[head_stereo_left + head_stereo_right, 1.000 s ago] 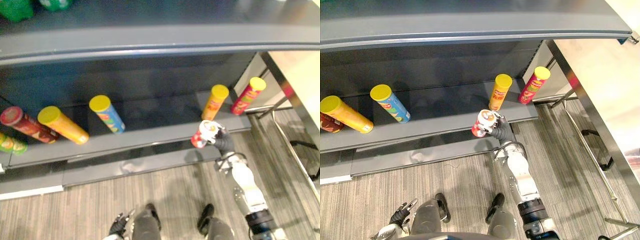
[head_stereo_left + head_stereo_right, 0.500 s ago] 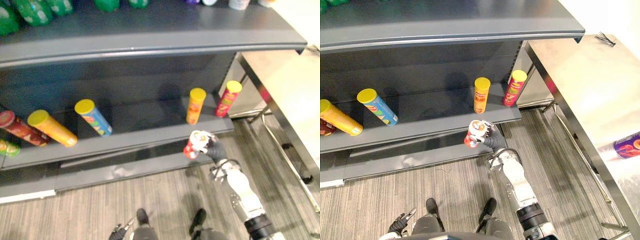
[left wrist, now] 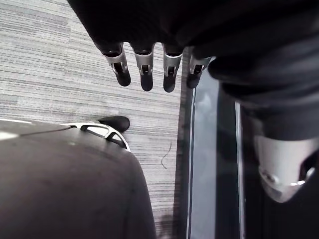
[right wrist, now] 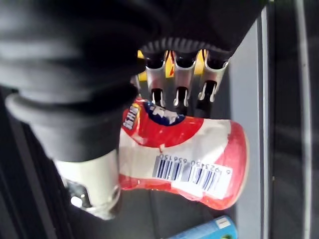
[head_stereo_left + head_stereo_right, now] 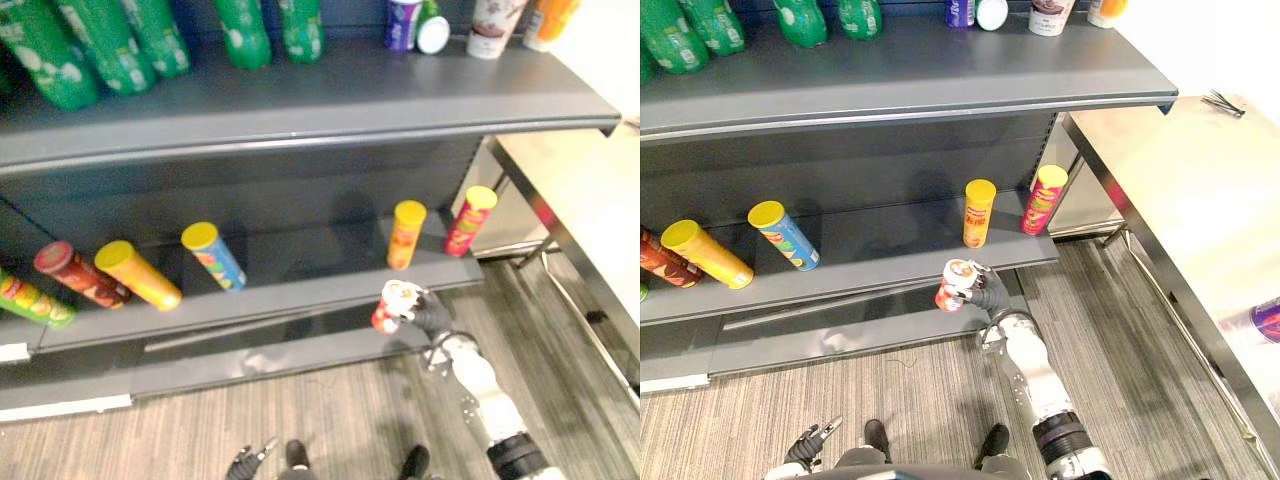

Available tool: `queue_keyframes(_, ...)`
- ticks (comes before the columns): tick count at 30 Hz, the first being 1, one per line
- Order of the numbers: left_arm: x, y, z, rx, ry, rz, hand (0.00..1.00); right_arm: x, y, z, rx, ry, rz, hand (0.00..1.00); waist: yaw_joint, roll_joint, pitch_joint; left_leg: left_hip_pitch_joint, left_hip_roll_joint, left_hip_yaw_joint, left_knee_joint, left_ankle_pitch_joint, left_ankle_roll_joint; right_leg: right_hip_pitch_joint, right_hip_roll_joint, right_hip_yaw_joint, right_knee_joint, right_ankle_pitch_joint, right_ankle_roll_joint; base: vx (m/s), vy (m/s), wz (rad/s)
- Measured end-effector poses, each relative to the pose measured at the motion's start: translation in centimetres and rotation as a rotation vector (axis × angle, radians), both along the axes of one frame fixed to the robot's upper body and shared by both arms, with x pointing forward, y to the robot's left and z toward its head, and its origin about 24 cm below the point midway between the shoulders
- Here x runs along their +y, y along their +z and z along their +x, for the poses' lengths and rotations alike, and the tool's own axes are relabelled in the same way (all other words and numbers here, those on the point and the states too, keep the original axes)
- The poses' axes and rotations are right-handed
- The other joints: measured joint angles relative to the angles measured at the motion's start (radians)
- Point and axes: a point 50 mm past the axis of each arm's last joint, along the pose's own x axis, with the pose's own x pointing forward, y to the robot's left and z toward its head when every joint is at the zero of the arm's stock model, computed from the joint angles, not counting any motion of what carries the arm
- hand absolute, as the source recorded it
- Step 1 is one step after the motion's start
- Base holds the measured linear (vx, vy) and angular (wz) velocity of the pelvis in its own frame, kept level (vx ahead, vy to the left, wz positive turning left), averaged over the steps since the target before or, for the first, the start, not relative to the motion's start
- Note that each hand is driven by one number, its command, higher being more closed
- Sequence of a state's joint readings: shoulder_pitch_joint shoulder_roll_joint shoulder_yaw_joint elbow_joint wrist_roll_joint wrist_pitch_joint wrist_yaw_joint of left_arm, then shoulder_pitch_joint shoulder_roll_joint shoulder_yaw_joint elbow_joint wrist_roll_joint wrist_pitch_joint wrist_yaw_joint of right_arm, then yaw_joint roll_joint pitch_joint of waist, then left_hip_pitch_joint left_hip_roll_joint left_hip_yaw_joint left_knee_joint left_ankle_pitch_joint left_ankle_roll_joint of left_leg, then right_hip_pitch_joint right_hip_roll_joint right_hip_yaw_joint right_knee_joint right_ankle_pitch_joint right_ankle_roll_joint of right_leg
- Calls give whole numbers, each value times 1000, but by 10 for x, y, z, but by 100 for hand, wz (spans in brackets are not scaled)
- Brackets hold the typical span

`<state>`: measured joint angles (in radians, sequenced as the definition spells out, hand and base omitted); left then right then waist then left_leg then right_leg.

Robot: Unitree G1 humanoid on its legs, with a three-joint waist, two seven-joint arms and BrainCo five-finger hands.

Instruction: Put the gum and the chips on the shelf.

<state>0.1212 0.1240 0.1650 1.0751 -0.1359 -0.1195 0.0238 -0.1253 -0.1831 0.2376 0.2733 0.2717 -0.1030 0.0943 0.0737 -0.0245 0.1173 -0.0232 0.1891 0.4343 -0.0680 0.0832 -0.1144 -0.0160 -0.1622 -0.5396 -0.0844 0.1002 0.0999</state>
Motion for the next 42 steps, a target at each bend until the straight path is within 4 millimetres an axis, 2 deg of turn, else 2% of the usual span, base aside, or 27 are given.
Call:
queue_keyframes(4, -1, -1, -1, 2, -1, -7, 0, -6, 2, 9, -16, 18, -122, 100, 13, 4, 0, 1, -5, -39, -5, 5, 4, 29, -1, -39, -7, -1, 2, 7, 11, 27)
queue_keyframes(6, -1, -1, -5, 9, -1, -11, 0, 3, 12, 17, -53, 52, -122, 100, 16, 5, 0, 4, -9, -47, -20, 15, 7, 32, -2, -50, -7, -1, 2, 7, 16, 17)
queue_keyframes(10, -1, -1, -7, 11, 15, -13, 0, 36, 27, 24, -115, 189, -122, 100, 24, 4, 0, 6, -19, -65, -27, 21, 8, 44, -10, -63, -9, 0, 5, 18, 21, 12)
queue_keyframes(13, -2, -2, -7, 10, 29, -18, 0, 73, 58, 23, -241, 351, -100, 100, 42, 4, -1, 6, -20, -72, -27, 22, 9, 48, -12, -69, -7, 2, 6, 30, 16, 6)
queue_keyframes(21, -3, -3, -12, 31, 49, -17, 0, 110, 110, 23, -398, 508, 9, 100, 56, -12, -8, 6, -19, -90, -27, 25, 12, 60, -12, -86, -5, 1, 5, 6, 2, 6)
queue_keyframes(22, -3, -3, -12, 33, 51, -15, 0, 117, 124, 22, -443, 538, 30, 100, 56, -18, -11, 6, -18, -90, -27, 26, 11, 60, -12, -86, -4, 1, 5, 0, 0, 0)
queue_keyframes(24, -2, -3, -13, 34, 53, -12, 0, 122, 140, 24, -482, 556, 57, 100, 58, -25, -15, 7, -17, -90, -27, 27, 11, 60, -12, -86, -4, 1, 5, 0, 0, 0)
queue_keyframes(26, 1, -3, -14, 38, 54, -4, 0, 129, 170, 29, -569, 577, 69, 100, 61, -37, -21, 8, -16, -90, -27, 28, 10, 61, -12, -85, -4, 1, 5, 0, 0, 0)
queue_keyframes(27, 1, -3, -15, 39, 55, -3, 0, 130, 179, 30, -594, 578, 70, 100, 62, -39, -22, 9, -16, -89, -27, 28, 9, 61, -11, -85, -4, 1, 5, 0, 0, 0)
queue_keyframes(29, 2, -3, -15, 39, 61, -3, 0, 128, 210, 36, -684, 542, 92, 100, 68, -50, -27, 9, -15, -89, -27, 29, 9, 61, -11, -85, -4, 1, 5, 0, 0, 0)
queue_keyframes(34, 5, -2, -18, 50, 65, 3, 0, 123, 254, 42, -801, 472, 139, 100, 68, -64, -31, 15, -15, -87, -27, 30, 10, 66, -11, -82, -5, 2, 5, 0, 0, 0)
queue_keyframes(38, 6, -2, -19, 51, 70, 4, 0, 115, 268, 53, -820, 411, 111, 100, 68, -71, -31, 27, -13, -84, -27, 28, 8, 74, -9, -79, -8, 1, 5, 5, -2, -2)
queue_keyframes(42, 8, -2, -19, 56, 71, 5, 0, 94, 286, 77, -810, 255, 109, 100, 70, -78, -31, 26, -7, -81, -28, 30, 6, 74, -4, -77, -8, 1, 3, 8, -3, -2)
